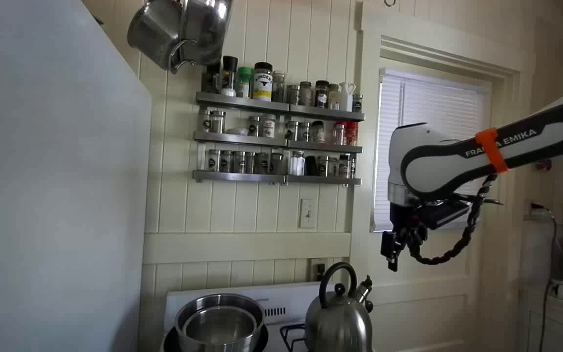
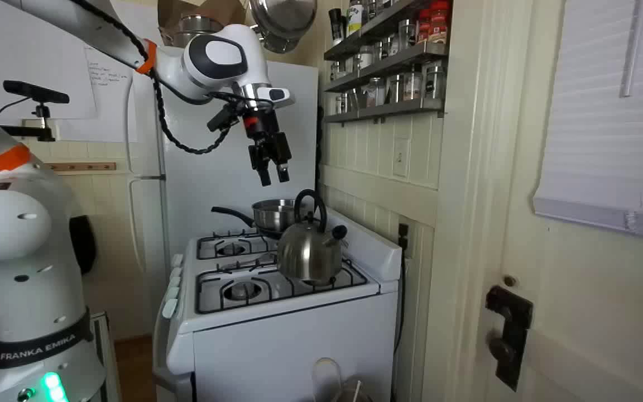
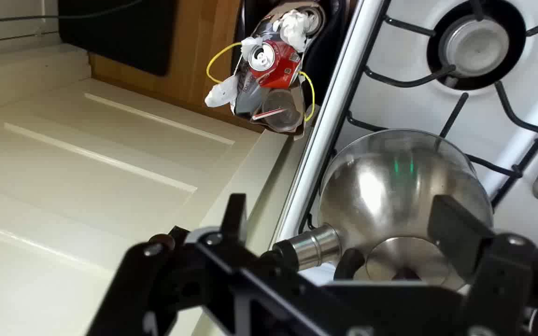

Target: Pour some spice into the silver bowl

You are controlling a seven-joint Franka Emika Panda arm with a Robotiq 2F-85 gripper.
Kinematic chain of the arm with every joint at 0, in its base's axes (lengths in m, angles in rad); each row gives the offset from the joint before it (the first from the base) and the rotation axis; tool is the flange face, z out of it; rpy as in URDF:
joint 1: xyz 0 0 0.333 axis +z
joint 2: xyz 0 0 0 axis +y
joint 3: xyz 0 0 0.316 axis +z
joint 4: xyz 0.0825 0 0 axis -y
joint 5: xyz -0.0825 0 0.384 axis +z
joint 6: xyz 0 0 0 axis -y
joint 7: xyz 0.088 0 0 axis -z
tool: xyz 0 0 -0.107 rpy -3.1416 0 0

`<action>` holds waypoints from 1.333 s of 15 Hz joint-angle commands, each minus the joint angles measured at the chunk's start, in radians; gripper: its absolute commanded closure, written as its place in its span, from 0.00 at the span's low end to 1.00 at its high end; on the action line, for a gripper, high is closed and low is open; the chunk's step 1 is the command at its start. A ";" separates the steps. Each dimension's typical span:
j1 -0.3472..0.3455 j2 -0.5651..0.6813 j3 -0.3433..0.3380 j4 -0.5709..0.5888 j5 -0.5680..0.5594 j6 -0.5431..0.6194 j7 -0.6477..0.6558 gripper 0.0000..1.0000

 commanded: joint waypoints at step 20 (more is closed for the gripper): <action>-0.035 0.146 -0.008 0.186 -0.117 0.357 0.032 0.00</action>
